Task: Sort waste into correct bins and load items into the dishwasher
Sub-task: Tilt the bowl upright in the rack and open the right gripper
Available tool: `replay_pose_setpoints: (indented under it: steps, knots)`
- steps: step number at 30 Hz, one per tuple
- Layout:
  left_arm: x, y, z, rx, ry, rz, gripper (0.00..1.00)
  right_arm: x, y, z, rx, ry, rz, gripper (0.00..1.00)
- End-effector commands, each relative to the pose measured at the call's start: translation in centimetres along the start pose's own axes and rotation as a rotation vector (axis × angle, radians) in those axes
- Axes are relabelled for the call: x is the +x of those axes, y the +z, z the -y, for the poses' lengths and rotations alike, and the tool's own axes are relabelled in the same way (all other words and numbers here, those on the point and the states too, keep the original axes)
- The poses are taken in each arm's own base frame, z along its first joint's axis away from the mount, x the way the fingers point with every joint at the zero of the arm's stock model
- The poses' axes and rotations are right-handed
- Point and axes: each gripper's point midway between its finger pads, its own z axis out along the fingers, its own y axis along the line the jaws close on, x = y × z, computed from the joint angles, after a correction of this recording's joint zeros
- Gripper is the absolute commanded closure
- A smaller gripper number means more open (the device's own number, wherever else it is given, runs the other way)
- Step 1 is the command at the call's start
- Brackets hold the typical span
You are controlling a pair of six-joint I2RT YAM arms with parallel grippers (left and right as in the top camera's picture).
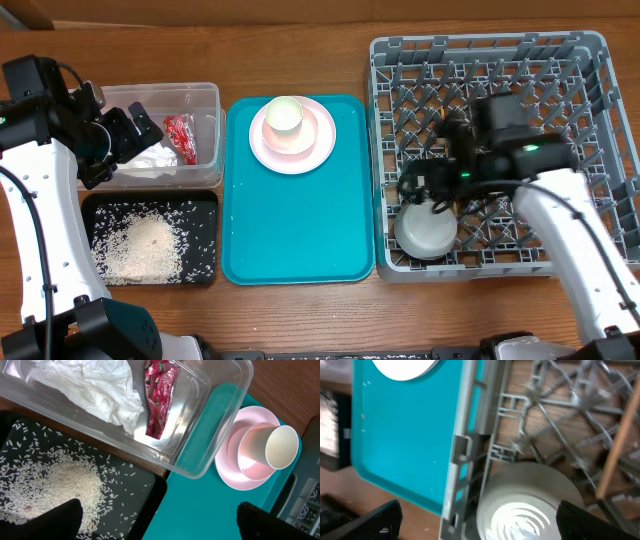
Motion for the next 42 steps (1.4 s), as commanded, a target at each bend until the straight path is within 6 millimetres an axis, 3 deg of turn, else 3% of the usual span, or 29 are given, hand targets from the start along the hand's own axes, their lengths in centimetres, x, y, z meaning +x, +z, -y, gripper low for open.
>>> replay_pose_setpoints:
  steps: [1,8,10,11,14,19,27,42]
  knots:
    - [-0.3,-0.9,0.4,0.006,0.023,0.029,0.0,-1.3,-0.2,-1.1,0.139,-0.021,0.069,0.0]
    - [-0.3,-0.9,0.4,0.006,0.023,0.029,0.0,-1.6,0.9,-5.4,0.035,-0.123,0.086,0.01]
    - [-0.3,-0.9,0.4,0.006,0.023,0.029,0.0,-1.9,1.3,-5.9,0.031,-0.138,0.093,0.4]
    - [-0.3,-0.9,0.4,0.006,0.023,0.029,0.0,-2.0,1.6,-5.8,0.039,-0.134,0.095,0.55]
    - [-0.3,-0.9,0.4,0.006,0.023,0.029,0.0,-2.9,2.5,-4.9,0.098,-0.115,0.111,0.7]
    - [-0.3,-0.9,0.4,0.005,0.023,0.029,0.0,-4.4,4.2,-3.4,0.171,-0.115,0.139,0.71]
    - [-0.3,-0.9,0.4,0.006,0.023,0.029,0.0,-6.5,5.4,-3.7,0.161,-0.134,0.197,0.64]
    - [-0.3,-0.9,0.4,0.006,0.023,0.029,0.0,-4.9,8.2,-2.5,0.182,-0.123,0.113,0.65]
